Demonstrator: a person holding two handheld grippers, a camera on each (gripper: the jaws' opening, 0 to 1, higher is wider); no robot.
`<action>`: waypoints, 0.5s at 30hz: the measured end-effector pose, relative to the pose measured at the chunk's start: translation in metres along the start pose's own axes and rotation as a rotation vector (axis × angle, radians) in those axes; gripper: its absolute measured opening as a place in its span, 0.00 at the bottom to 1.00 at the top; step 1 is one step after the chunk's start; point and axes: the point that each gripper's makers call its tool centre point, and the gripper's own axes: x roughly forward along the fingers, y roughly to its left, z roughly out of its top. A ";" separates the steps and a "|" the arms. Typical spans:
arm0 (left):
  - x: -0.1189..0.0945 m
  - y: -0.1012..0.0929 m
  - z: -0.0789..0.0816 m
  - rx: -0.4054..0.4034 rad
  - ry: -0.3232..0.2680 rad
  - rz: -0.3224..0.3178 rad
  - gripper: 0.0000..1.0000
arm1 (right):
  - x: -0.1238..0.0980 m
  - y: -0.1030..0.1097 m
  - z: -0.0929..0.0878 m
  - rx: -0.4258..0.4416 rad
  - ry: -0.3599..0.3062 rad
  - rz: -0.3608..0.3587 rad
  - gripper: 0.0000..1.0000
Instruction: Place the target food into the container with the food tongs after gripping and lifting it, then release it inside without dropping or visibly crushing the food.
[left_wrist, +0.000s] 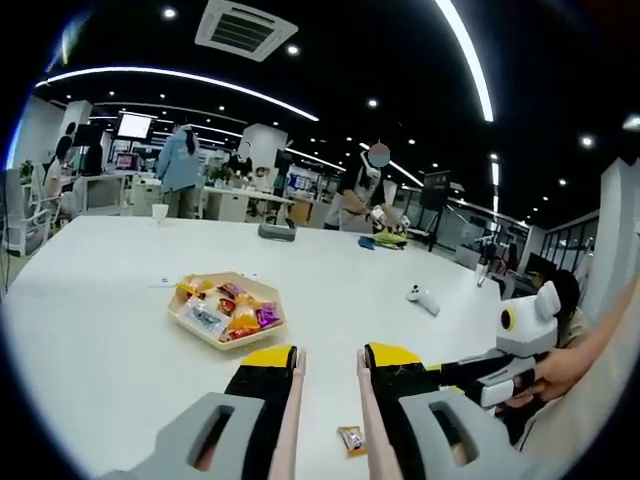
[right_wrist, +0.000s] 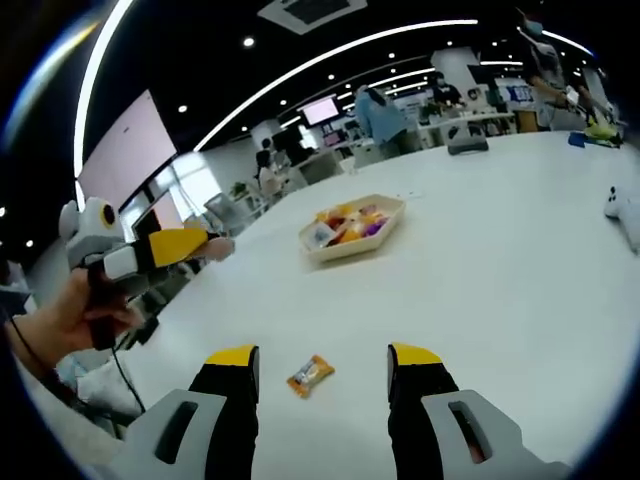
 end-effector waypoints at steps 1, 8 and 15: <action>0.001 0.000 -0.003 -0.002 0.009 -0.002 0.26 | 0.000 -0.001 -0.001 0.000 0.003 -0.002 0.51; 0.003 -0.005 -0.018 0.011 0.047 -0.011 0.26 | -0.001 -0.005 -0.005 -0.003 0.024 -0.004 0.51; 0.008 -0.011 -0.029 0.044 0.082 -0.011 0.26 | -0.003 -0.008 -0.007 0.001 0.036 -0.005 0.51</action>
